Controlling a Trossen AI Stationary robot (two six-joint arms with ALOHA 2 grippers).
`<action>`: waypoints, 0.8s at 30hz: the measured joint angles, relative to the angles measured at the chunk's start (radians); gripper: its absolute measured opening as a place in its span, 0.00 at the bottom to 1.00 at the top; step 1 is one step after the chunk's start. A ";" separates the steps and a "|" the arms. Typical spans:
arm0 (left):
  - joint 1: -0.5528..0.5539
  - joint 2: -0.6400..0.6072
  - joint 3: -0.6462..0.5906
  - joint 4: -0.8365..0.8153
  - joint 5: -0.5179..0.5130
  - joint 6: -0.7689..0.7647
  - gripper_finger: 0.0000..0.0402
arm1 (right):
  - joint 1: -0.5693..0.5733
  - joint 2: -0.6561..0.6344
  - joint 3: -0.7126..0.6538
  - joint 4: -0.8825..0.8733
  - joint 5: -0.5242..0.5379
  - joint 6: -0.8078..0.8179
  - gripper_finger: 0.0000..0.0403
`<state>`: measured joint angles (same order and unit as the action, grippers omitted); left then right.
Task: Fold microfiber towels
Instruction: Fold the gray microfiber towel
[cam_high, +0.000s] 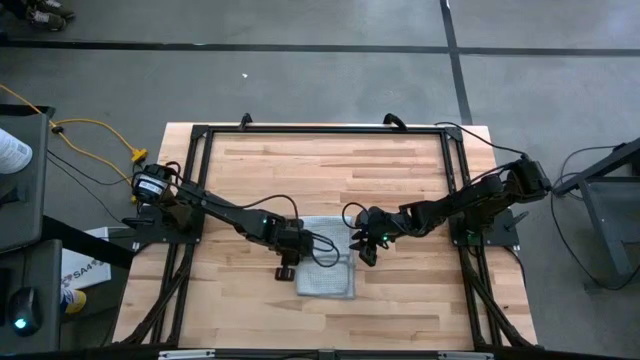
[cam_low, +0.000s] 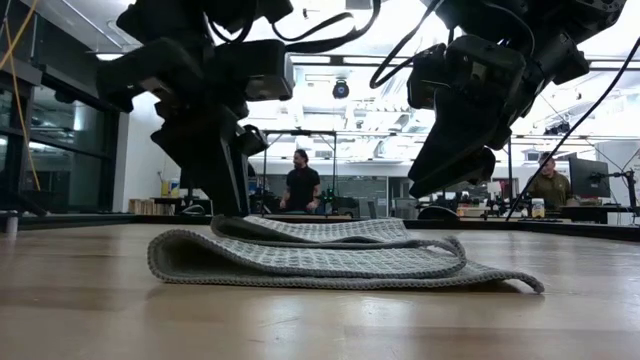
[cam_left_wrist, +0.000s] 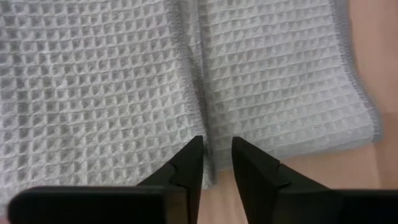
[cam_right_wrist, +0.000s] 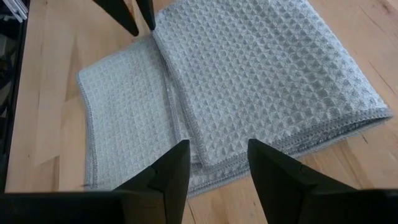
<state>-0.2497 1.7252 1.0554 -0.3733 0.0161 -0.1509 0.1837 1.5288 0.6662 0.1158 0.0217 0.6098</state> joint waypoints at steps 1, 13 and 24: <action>0.000 0.000 0.000 0.003 0.008 0.000 0.22 | 0.000 0.000 0.000 0.000 -0.001 0.000 0.39; 0.000 0.001 0.078 -0.079 0.015 0.024 0.24 | 0.014 0.000 0.000 0.002 -0.084 0.042 0.39; 0.001 0.001 0.187 -0.214 -0.081 0.069 0.24 | 0.089 0.000 0.000 0.085 -0.047 0.001 0.39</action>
<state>-0.2491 1.7260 1.2425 -0.5869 -0.0650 -0.0822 0.2726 1.5288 0.6661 0.2011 -0.0254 0.6109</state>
